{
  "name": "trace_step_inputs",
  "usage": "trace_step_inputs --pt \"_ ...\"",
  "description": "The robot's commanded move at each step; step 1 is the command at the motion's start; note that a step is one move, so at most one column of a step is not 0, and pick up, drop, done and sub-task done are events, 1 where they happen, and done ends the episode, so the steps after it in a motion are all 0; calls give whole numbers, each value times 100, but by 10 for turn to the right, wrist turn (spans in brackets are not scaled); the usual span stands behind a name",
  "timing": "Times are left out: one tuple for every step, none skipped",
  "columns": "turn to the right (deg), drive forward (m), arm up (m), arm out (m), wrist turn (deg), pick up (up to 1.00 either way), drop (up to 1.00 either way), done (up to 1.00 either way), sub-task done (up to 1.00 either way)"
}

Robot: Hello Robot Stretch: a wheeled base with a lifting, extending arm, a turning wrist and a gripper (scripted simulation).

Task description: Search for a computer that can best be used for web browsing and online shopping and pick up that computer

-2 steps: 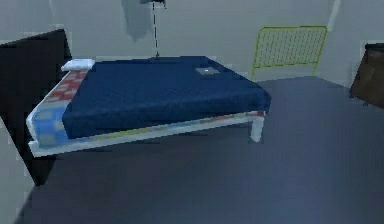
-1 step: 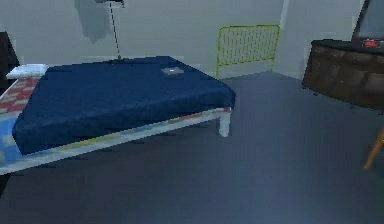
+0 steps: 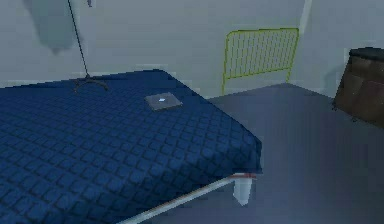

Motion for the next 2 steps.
trace_step_inputs --pt "-30 0 0 0 0 0 0 0 0" --pt "0 15 0 0 0 0 0 0 0"
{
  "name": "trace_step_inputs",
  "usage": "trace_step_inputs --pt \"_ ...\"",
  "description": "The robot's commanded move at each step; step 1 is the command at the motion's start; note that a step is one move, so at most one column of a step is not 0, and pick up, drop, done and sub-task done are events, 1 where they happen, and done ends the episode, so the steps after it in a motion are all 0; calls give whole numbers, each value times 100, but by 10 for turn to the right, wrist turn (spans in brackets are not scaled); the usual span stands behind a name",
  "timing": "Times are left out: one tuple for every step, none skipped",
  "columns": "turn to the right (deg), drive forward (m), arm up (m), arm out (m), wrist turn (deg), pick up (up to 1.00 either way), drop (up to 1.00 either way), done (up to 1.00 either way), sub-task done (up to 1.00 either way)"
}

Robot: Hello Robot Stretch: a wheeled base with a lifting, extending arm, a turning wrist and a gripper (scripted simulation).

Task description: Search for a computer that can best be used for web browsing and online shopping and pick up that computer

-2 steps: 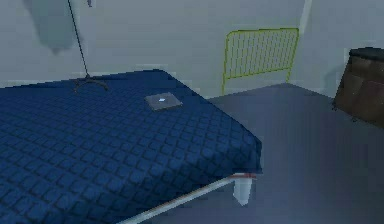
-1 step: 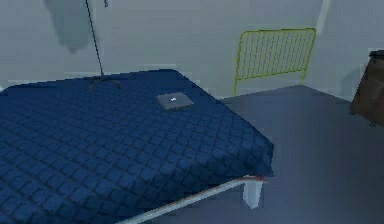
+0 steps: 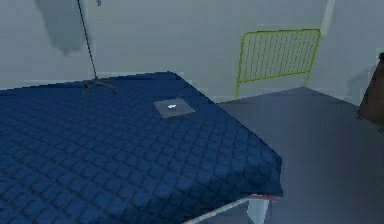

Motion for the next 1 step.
trace_step_inputs --pt "-450 0 0 0 0 0 0 0 0"
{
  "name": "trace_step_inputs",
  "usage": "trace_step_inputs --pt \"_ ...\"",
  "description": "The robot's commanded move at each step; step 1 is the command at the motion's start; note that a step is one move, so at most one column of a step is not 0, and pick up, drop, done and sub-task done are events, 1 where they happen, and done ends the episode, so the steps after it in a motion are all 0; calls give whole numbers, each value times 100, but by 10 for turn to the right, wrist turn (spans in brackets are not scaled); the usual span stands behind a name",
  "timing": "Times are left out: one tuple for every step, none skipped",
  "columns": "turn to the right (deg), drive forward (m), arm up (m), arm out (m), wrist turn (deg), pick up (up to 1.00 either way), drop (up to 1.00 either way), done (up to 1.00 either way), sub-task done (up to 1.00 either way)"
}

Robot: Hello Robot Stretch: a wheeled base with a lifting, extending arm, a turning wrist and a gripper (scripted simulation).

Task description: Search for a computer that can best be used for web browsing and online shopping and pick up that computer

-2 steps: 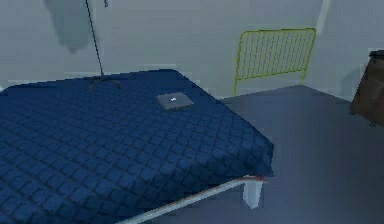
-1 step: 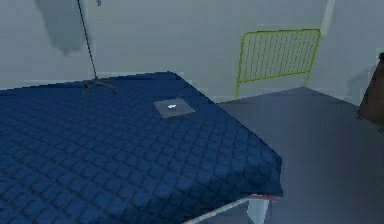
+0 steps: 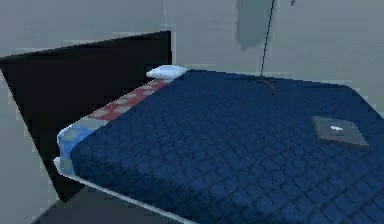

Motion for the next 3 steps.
trace_step_inputs --pt "-450 0 0 0 0 0 0 0 0" --pt "450 0 0 0 0 0 0 0 0" --pt "450 0 0 0 0 0 0 0 0"
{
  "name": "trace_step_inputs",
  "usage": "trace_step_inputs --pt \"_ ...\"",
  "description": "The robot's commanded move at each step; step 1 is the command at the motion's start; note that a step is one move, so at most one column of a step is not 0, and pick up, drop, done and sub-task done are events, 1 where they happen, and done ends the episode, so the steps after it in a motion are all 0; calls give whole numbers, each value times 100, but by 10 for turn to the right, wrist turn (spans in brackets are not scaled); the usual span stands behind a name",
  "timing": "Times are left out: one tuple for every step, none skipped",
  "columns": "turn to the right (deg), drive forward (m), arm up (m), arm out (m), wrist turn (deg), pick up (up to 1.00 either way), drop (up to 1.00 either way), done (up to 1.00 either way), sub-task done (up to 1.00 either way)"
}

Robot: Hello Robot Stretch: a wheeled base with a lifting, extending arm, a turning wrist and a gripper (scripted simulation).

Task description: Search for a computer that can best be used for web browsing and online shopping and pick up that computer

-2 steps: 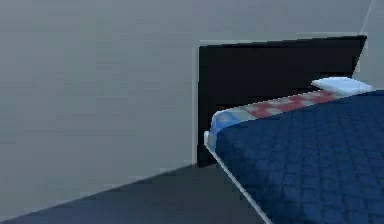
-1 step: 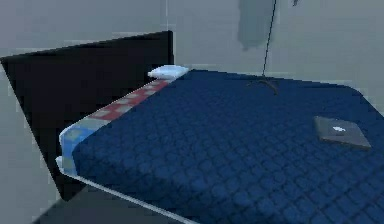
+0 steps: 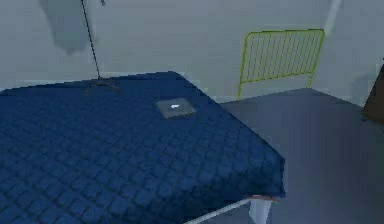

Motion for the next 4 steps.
trace_step_inputs --pt "450 0 0 0 0 0 0 0 0" --pt "30 0 0 0 0 0 0 0 0" --pt "0 95 0 0 0 0 0 0 0" --pt "-270 0 0 0 0 0 0 0 0"
